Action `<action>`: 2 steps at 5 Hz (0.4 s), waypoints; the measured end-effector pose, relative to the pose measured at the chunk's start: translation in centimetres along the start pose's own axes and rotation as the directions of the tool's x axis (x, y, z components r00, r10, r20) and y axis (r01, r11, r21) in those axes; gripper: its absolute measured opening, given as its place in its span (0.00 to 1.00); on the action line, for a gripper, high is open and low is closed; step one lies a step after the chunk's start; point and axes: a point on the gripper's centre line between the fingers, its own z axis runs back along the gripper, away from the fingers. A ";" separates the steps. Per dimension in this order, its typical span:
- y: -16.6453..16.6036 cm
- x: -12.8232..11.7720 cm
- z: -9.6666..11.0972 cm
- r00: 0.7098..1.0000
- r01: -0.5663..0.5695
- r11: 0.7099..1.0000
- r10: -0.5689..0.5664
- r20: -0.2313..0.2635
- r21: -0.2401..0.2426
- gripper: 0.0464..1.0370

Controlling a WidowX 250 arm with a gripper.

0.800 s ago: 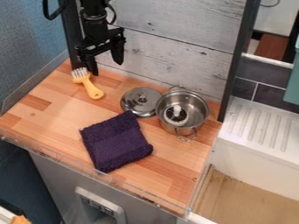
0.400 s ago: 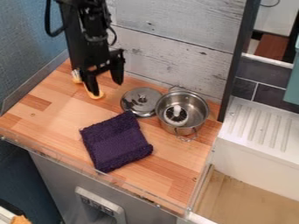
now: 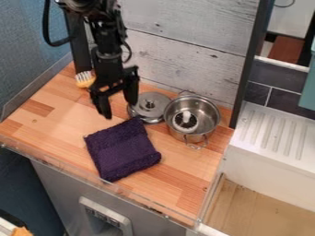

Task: Moved the purple clothe and put it in the lower left side of the table

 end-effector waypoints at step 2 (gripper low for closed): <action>1.2 -3.7 -1.3 0.999 0.018 0.998 -0.020 0.026 0.057 0.96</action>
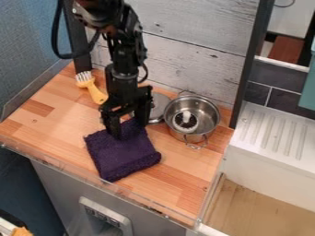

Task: Moved the purple clothe and put it in the lower left side of the table

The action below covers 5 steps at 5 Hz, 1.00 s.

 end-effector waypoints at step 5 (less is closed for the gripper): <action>2.6 -1.4 -1.8 0.993 -0.080 0.997 0.080 0.082 -0.007 0.96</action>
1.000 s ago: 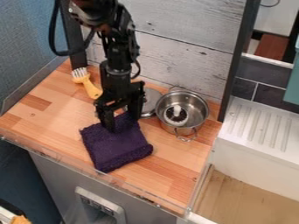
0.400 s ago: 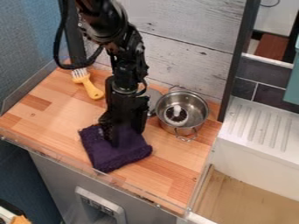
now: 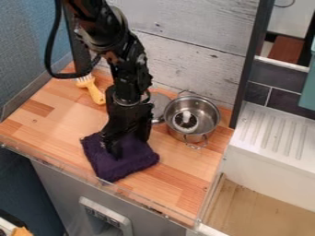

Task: Moved the purple clothe and put it in the lower left side of the table

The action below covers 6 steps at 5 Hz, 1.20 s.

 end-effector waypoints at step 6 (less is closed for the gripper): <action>2.0 8.5 -1.7 0.973 -0.223 0.972 0.217 0.083 0.078 0.96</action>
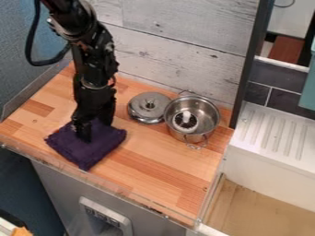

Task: Moved the purple clothe and put it in the lower left side of the table

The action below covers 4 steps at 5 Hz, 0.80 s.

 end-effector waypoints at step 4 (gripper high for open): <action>2.3 7.3 -1.7 0.986 -0.164 0.986 0.164 -0.037 0.012 0.96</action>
